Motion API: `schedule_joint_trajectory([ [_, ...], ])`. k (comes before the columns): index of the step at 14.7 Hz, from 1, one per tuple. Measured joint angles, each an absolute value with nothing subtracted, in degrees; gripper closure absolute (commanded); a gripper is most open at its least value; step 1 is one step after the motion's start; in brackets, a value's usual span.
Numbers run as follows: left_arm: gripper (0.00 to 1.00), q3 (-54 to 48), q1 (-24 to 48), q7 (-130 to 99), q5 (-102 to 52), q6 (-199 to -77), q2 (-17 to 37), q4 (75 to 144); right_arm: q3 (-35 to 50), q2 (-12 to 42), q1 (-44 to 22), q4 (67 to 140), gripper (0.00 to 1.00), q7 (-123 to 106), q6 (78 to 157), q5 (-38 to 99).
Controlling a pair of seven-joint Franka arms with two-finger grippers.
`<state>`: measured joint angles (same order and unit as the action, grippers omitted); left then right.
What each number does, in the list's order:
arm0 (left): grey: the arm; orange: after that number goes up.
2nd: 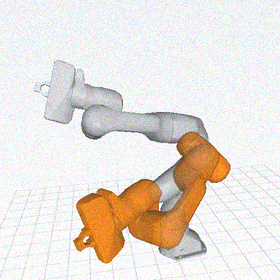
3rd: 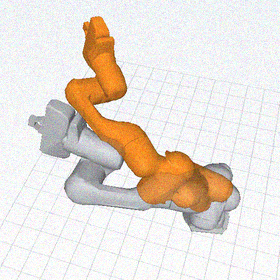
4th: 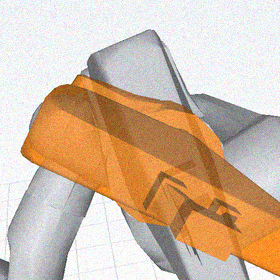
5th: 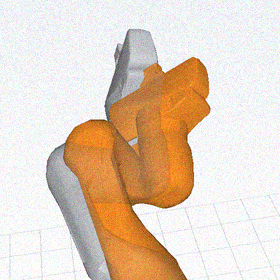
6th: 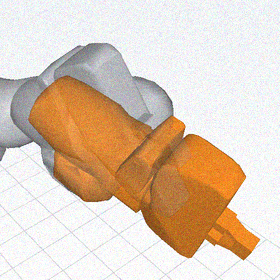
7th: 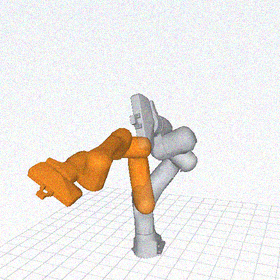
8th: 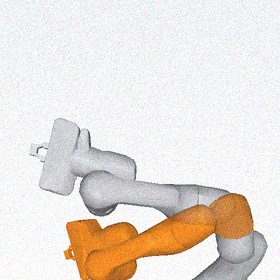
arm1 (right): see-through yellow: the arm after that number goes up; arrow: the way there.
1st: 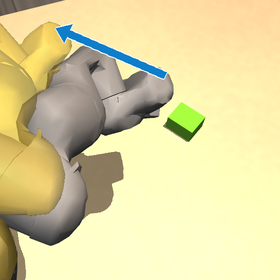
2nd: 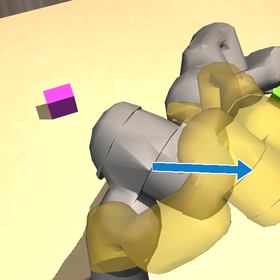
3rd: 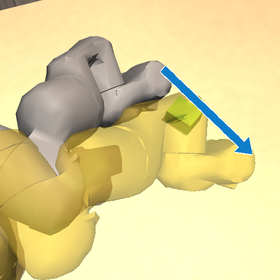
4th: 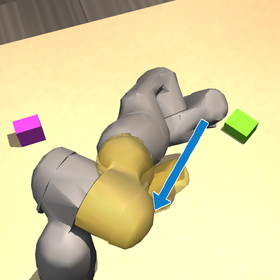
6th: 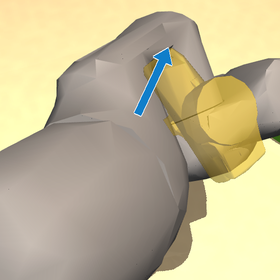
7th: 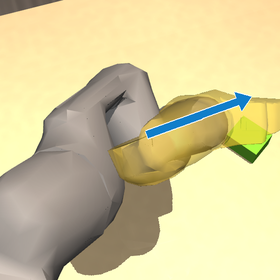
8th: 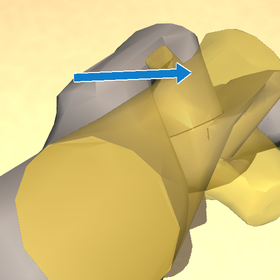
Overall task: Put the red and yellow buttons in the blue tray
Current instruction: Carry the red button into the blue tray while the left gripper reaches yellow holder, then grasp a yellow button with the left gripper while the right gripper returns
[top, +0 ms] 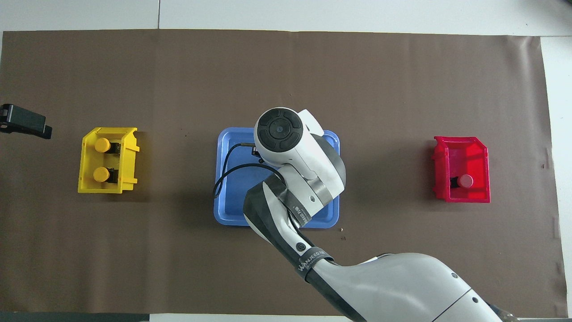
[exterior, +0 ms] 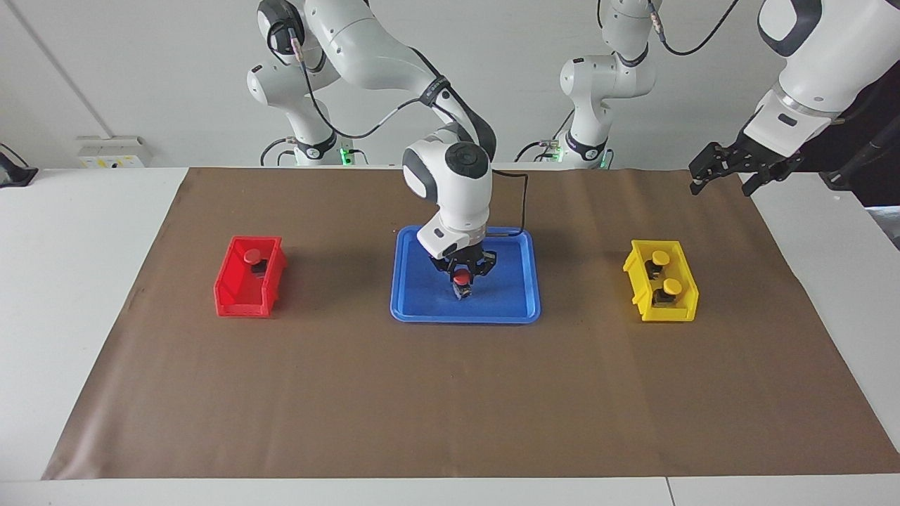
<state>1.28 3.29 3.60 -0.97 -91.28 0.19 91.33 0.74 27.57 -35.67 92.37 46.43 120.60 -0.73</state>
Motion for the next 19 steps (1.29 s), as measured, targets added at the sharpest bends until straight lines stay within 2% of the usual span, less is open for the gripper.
schedule_joint_trajectory([
  [2,0.00,1.35,3.01,3.60,-0.97,-101.54,-2.41,101.13,0.54,27.56,-35.65,92.77,0.29,46.43,120.60,-0.73],
  [4,0.05,1.34,2.51,3.60,-0.97,-109.91,-2.87,108.89,0.45,27.55,-35.65,92.94,0.17,46.43,120.60,-0.73],
  [6,0.13,1.37,1.89,3.60,-0.97,-115.72,-1.32,113.16,0.12,27.36,-35.58,92.29,0.16,46.43,119.71,-1.98],
  [9,0.19,1.26,1.85,3.60,-0.97,-120.71,3.03,114.40,-0.40,25.88,-33.07,87.90,0.16,44.17,113.88,-4.29],
  [12,0.23,1.10,1.86,3.60,-0.97,-124.61,6.72,114.52,-0.66,18.77,-24.45,88.39,0.16,28.86,104.91,-4.41],
  [15,0.23,1.10,1.86,3.60,-0.97,-127.35,8.35,115.28,-0.71,7.62,-11.39,99.67,0.16,10.24,104.29,-3.06],
  [17,0.23,1.10,1.86,3.60,-0.97,-127.81,8.67,115.67,-0.76,0.93,-3.16,110.48,0.16,-1.15,109.25,-1.15],
  [19,0.23,1.10,1.86,3.60,-0.97,-127.92,8.74,115.90,-0.84,-2.91,1.85,119.64,0.19,-7.24,115.96,-0.35],
])
